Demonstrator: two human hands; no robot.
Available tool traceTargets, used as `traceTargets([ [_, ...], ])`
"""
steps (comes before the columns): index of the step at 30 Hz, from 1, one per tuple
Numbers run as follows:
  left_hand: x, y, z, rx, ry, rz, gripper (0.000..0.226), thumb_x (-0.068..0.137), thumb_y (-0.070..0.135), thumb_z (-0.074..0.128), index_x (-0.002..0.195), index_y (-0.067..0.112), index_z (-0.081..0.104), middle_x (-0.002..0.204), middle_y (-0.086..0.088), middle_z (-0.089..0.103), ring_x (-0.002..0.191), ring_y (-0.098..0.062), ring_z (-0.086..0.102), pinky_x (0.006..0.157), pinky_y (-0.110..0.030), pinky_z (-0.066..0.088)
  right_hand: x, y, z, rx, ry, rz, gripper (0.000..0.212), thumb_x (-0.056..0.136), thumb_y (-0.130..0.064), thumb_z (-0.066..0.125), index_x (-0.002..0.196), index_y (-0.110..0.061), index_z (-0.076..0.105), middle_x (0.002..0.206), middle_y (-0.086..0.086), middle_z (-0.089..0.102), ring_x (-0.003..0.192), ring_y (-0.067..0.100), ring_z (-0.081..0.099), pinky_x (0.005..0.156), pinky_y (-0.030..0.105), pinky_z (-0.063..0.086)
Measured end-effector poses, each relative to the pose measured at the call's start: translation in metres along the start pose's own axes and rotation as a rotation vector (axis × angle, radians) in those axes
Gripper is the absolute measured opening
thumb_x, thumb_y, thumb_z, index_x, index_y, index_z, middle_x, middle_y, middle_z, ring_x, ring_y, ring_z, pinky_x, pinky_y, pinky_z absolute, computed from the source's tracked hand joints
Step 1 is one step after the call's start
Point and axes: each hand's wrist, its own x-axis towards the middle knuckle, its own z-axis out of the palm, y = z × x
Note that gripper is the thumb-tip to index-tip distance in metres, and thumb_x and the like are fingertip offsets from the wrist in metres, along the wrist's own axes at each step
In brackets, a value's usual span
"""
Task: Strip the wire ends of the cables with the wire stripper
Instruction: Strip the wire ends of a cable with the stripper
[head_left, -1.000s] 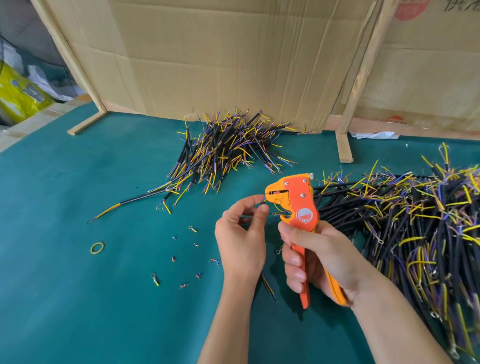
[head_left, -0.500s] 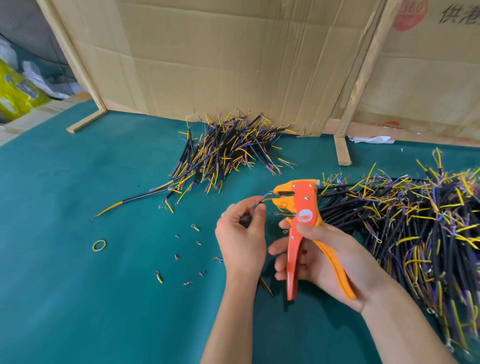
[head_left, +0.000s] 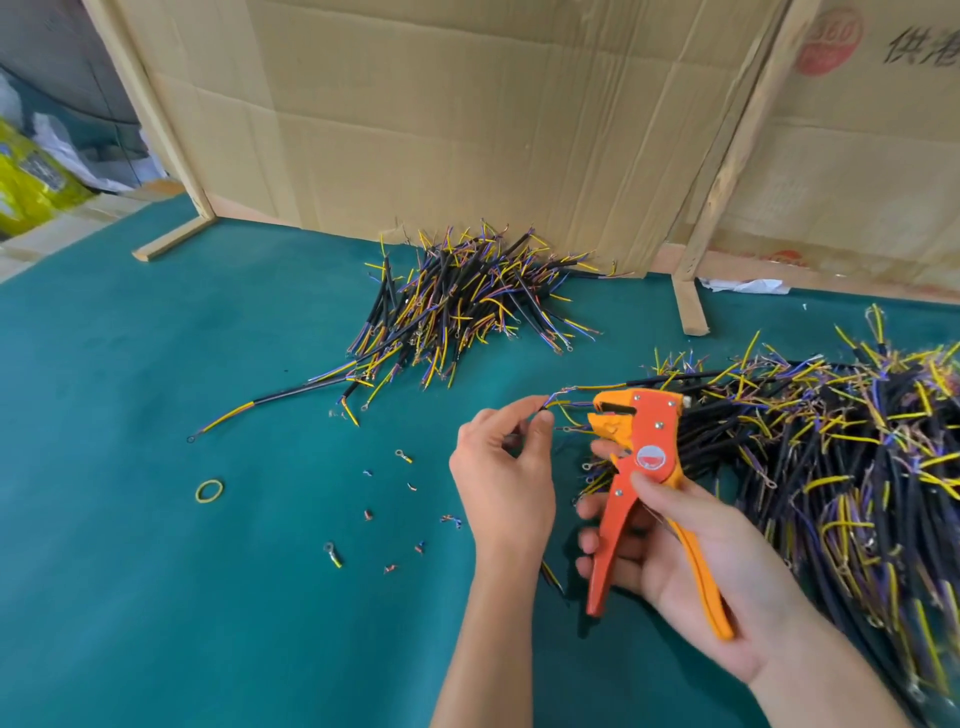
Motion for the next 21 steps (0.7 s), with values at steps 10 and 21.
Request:
traceTargets([
  [10,-0.002,0.003,0.0008,0.071,-0.068,0.07,0.017,0.087,0.011,0.074,0.089,0.026,0.081,0.07,0.011,0.062,0.077,-0.018,0.057,0.074,-0.026,0.046,-0.0004,0.0026,-0.003,-0.082,-0.074,0.023,0.046,0.073,-0.006,0.075,0.118,0.004,0.068,0.086,0.025,0.059,0.073,0.038,0.06,0.067,0.048,0.056],
  [21,-0.0037,0.0024,0.003,0.128,-0.101,0.102,0.019,0.087,0.011,0.075,0.091,0.028,0.081,0.069,0.009,0.061,0.077,-0.016,0.055,0.074,-0.026,0.045,0.002,0.0026,-0.0063,-0.051,-0.106,0.026,0.033,0.068,-0.009,0.086,0.097,-0.007,0.068,0.078,0.016,0.05,0.065,0.031,0.052,0.06,0.042,0.052],
])
